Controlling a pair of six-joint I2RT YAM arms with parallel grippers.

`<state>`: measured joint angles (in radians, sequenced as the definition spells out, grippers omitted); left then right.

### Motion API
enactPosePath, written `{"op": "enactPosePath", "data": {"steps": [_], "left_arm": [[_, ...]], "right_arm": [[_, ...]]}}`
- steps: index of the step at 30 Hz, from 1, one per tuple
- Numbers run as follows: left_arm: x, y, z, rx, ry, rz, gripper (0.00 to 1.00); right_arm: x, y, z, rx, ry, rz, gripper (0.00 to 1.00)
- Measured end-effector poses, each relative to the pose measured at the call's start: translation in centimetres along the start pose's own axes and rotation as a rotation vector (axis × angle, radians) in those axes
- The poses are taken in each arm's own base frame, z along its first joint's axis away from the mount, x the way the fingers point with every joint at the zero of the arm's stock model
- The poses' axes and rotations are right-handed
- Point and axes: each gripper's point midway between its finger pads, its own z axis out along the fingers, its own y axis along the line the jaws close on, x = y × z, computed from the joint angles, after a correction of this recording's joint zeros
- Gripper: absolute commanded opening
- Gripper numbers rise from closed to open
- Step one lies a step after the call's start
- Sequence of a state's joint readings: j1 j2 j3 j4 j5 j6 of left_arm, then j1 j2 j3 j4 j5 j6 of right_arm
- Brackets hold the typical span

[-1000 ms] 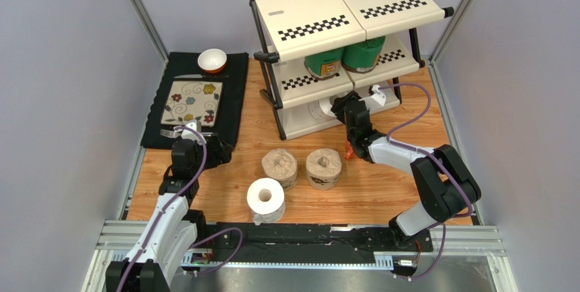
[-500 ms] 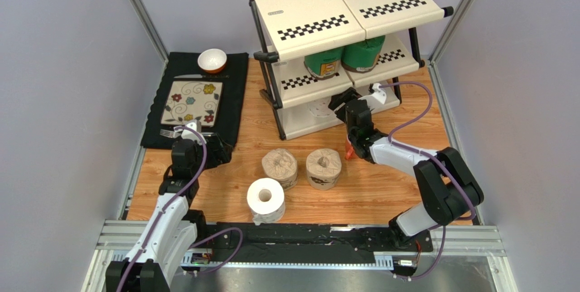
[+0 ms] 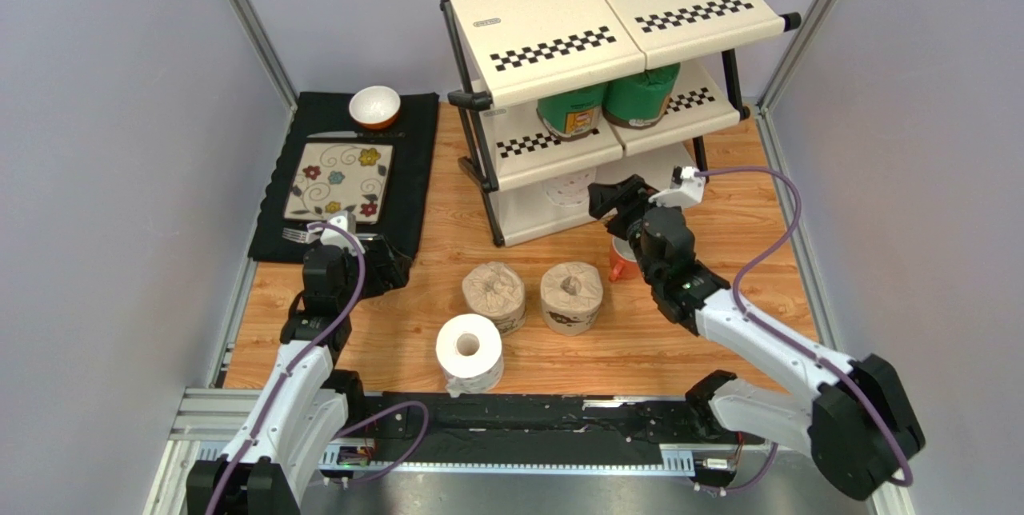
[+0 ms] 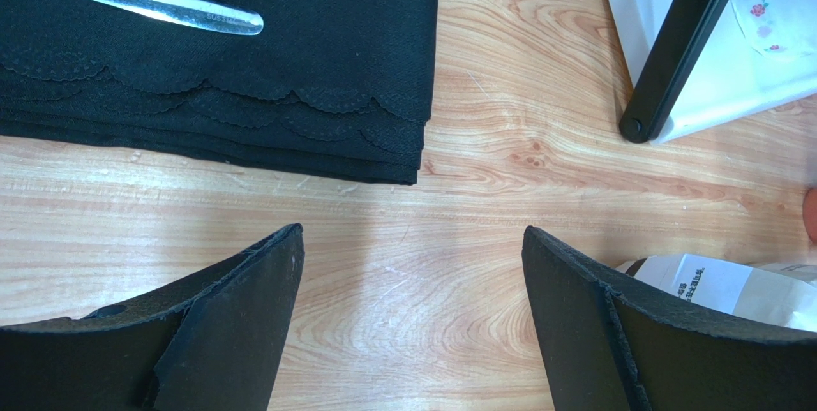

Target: Place and organize the paper towels onto the shelf

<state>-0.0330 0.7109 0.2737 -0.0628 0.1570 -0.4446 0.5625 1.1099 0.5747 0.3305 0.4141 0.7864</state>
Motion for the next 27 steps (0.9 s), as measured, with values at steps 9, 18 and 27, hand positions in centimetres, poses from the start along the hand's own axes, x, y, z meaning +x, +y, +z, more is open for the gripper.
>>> {"op": "enactPosePath", "data": {"steps": [9,18,27], "left_arm": [[0.0,0.0,0.0,0.000,0.000,0.000,0.92],[0.1,0.0,0.0,0.000,0.004,-0.001,0.92],[0.1,0.0,0.0,0.001,0.005,-0.001,0.92]], "right_arm": [[7.9,7.0,-10.2,-0.244,0.355,-0.328,0.70],[16.8,8.6,-16.9,-0.347,0.697,-0.575,0.72],[21.9,9.4,-19.3,-0.326,0.817,-0.632,0.74]]}}
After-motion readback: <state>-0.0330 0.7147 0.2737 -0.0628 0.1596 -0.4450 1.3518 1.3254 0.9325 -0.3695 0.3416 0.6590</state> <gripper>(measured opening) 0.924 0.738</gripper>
